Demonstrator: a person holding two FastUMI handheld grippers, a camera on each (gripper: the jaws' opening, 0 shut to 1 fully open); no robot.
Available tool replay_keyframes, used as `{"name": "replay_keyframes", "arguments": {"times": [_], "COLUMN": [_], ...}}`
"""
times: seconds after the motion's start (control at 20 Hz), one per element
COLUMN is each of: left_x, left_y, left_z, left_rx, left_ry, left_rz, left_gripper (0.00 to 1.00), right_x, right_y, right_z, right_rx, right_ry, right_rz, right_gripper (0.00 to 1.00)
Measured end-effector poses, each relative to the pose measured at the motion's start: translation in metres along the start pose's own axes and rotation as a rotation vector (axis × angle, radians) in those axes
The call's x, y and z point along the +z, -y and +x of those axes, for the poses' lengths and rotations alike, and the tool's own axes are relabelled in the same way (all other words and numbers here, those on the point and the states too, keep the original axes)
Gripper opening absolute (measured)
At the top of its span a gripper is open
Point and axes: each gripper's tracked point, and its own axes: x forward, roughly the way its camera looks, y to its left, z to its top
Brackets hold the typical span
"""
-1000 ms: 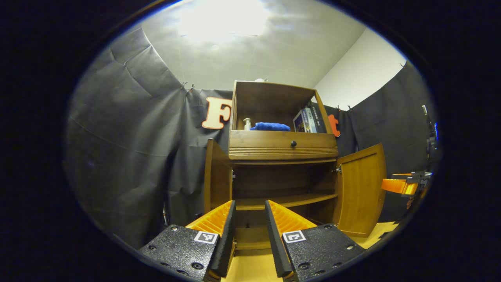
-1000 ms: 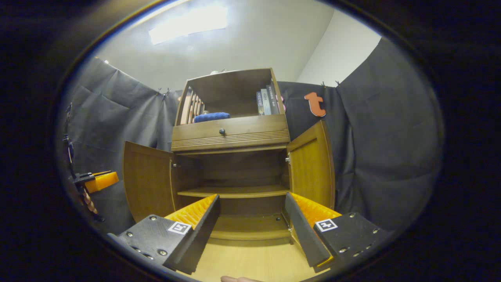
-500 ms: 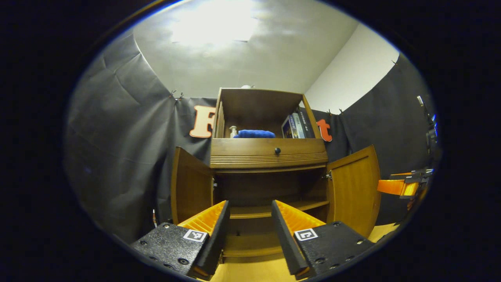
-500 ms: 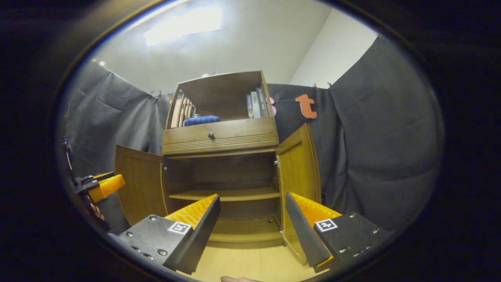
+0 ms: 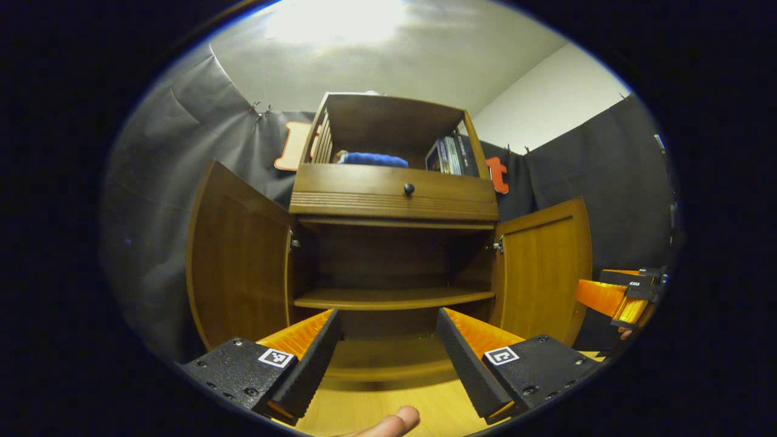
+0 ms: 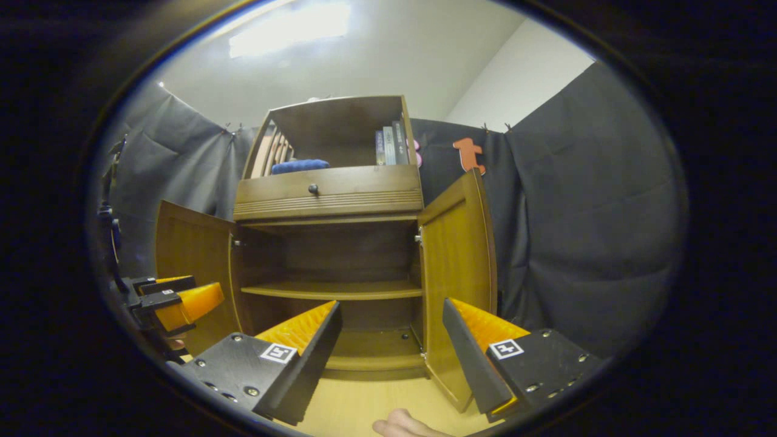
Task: Open the right door of the double-door shoe cabinet with the right hand, and open the left door with the left hand.
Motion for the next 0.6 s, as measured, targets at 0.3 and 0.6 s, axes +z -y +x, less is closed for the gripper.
{"name": "replay_keyframes", "arguments": {"times": [0.3,0.6], "left_x": [-0.052,-0.074], "left_y": [0.006,0.003], "left_z": [0.032,0.053], "left_rx": [0.009,0.014], "left_ry": [-0.126,-0.156], "left_rz": [0.016,0.006], "left_gripper": [0.99,0.99], "right_x": [-0.038,-0.064], "right_y": [0.015,0.004], "right_z": [0.027,0.044], "right_rx": [-0.037,-0.002], "right_ry": [-0.070,-0.081], "right_rz": [-0.018,-0.036], "right_gripper": [0.99,0.99]}}
